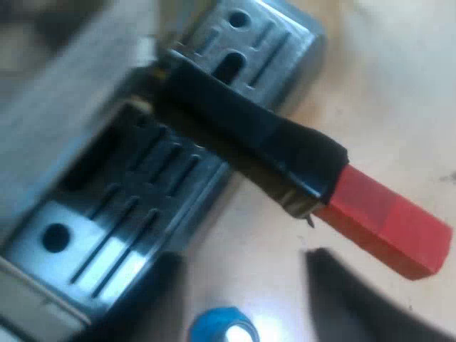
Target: Put the handle in the coffee machine
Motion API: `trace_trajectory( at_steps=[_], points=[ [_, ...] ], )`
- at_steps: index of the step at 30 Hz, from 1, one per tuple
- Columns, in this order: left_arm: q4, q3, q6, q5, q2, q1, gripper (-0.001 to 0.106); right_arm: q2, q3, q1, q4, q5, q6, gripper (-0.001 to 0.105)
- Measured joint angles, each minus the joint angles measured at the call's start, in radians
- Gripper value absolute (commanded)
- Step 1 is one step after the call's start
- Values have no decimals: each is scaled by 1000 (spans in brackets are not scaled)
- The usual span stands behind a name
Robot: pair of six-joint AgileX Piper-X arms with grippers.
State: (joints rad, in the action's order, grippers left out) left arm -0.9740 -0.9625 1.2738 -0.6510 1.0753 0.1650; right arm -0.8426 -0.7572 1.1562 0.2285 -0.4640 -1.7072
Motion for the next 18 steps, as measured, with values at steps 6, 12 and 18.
trace_trajectory(
  at_steps=[6, 12, 18],
  points=[
    [-10, -4, 0, 12, -126, -75, 86, 0, -19, -24, 35, 30, 38, 62],
    [-17, -31, 65, 2, -236, -136, 86, 0, -105, -159, 207, 138, 108, 62],
    [-10, -110, 193, -7, -279, -143, 86, 0, -246, -344, 396, 158, 110, 62]
  ],
)
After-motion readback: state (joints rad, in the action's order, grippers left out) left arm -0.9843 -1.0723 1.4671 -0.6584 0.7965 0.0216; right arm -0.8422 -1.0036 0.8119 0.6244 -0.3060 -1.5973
